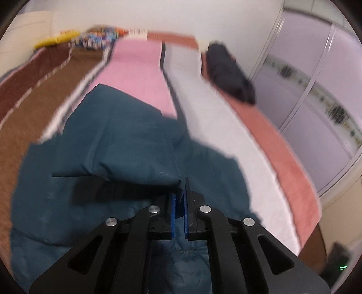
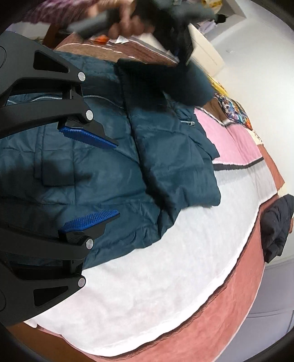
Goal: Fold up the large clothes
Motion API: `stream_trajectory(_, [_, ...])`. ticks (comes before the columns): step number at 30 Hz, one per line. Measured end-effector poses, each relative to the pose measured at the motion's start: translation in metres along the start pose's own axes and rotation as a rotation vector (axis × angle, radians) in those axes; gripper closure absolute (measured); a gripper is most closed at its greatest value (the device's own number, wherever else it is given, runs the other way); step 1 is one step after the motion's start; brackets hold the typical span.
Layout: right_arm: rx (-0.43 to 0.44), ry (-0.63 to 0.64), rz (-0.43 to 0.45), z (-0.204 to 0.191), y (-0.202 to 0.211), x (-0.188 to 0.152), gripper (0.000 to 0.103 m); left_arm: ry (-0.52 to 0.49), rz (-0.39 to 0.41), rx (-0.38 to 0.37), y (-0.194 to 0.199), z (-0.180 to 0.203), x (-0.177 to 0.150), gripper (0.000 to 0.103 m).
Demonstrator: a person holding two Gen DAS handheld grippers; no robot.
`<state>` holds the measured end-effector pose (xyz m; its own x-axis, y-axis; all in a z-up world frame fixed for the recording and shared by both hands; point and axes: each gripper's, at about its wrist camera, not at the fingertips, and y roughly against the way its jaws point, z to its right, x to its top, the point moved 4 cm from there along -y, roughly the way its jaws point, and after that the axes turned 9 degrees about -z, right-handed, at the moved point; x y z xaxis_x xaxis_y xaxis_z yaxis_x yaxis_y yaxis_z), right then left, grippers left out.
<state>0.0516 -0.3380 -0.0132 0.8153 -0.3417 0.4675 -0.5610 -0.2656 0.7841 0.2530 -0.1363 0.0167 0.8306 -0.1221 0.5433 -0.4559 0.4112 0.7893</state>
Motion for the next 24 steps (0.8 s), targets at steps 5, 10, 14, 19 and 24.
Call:
stream_trajectory(5, [0.01, -0.001, -0.004, 0.004, -0.005, 0.005, 0.047, -0.001, -0.237, -0.055, -0.034, 0.002, -0.045, 0.052])
stream_trajectory(10, [0.044, -0.011, -0.03, -0.002, -0.016, 0.013, 0.047, -0.109, -0.215, -0.119, 0.0, 0.007, -0.064, 0.049])
stream_trajectory(14, [0.078, 0.032, -0.038, -0.027, -0.024, 0.028, 0.047, -0.094, -0.158, -0.144, 0.047, -0.021, -0.086, 0.049])
stream_trajectory(19, [0.029, 0.106, -0.047, -0.06, -0.051, 0.047, 0.041, 0.006, -0.091, -0.023, 0.073, -0.073, -0.1, 0.049])
stream_trajectory(24, [0.052, -0.066, -0.064, -0.037, -0.065, 0.061, 0.041, 0.068, 0.005, 0.139, 0.098, -0.122, -0.107, 0.049])
